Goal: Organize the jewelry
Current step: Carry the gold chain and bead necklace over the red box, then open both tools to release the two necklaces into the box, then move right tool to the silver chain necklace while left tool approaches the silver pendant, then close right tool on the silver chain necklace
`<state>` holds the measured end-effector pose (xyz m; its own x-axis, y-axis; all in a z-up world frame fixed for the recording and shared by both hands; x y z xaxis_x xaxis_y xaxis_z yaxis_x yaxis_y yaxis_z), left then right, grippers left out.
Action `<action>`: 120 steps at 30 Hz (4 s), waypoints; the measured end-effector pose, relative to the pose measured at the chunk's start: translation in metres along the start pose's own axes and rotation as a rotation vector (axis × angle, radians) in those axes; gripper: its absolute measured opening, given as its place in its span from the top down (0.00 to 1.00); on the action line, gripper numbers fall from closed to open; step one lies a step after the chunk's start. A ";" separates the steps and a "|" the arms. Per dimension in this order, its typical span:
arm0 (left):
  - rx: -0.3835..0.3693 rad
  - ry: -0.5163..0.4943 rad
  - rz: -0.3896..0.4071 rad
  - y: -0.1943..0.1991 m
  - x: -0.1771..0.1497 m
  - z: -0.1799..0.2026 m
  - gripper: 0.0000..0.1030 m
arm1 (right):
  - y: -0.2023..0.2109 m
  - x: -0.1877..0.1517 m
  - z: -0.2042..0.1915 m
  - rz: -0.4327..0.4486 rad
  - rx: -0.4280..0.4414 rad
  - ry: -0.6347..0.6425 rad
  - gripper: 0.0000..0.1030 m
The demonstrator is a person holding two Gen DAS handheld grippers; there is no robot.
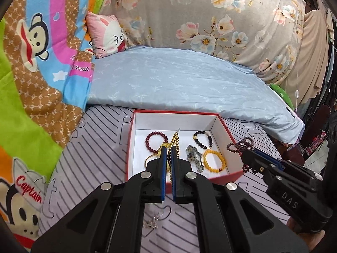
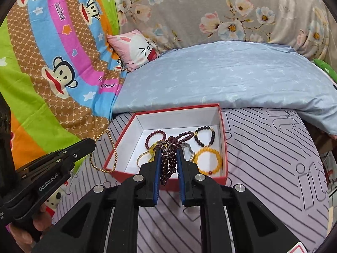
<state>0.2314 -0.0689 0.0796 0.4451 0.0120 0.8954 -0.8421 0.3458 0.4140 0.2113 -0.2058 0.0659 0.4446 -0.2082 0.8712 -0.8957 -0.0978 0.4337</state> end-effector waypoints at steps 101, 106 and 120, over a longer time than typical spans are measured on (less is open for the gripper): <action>0.163 0.025 -0.186 0.087 -0.187 -0.047 0.54 | 0.095 -0.194 -0.019 -0.178 -0.112 -0.006 0.53; 0.159 -0.003 -0.195 0.085 -0.189 -0.041 0.47 | 0.091 -0.193 -0.019 -0.175 -0.130 0.012 0.58; 0.164 -0.024 -0.201 0.084 -0.191 -0.038 0.43 | 0.091 -0.193 -0.013 -0.180 -0.177 0.047 0.78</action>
<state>0.0878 -0.0061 -0.0626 0.6029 -0.0649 0.7952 -0.7763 0.1822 0.6034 0.0440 -0.1624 -0.0594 0.6004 -0.1565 0.7843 -0.7891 0.0434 0.6127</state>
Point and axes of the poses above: each gripper's, at about its wrist camera, not at the fingertips, and y roughly against the way its jaws point, z to its right, x to its top, the point moved 7 cm from there along -y, roughly the way its jaws point, and after that the axes turned 13 degrees about z, right-handed, at the moved point
